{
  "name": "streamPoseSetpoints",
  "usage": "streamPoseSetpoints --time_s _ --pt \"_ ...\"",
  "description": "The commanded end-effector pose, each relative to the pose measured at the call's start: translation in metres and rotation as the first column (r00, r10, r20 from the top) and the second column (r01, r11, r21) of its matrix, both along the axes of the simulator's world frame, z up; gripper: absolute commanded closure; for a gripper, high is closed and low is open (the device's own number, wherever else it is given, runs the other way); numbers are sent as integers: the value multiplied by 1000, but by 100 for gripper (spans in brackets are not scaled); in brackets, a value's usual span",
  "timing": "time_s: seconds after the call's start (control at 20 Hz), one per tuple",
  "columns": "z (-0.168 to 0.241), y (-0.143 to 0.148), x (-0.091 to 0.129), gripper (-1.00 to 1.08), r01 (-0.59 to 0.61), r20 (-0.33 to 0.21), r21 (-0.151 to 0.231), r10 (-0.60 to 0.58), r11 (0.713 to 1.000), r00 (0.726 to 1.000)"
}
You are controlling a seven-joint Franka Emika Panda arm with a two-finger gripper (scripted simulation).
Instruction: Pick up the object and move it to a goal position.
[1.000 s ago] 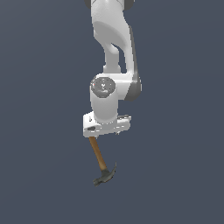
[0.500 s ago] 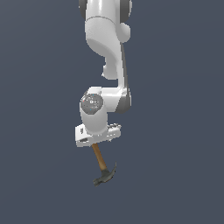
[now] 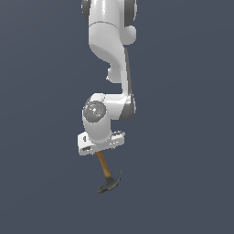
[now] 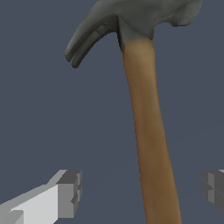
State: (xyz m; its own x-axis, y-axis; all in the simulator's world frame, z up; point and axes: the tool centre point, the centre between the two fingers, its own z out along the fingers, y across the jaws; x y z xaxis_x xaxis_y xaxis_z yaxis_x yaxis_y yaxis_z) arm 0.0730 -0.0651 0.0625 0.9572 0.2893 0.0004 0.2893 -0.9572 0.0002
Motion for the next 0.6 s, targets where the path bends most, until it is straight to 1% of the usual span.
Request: streamPoseSetpoints --time_s 0.0,0.3,0.55 --pt "-9 0 -1 -92 -1 -1 0 1 1000 1000" --pt "-39 0 -1 -92 -3 -1 0 3 1000 1000" --pt "-46 0 0 -92 -3 0 0 3 1000 1000"
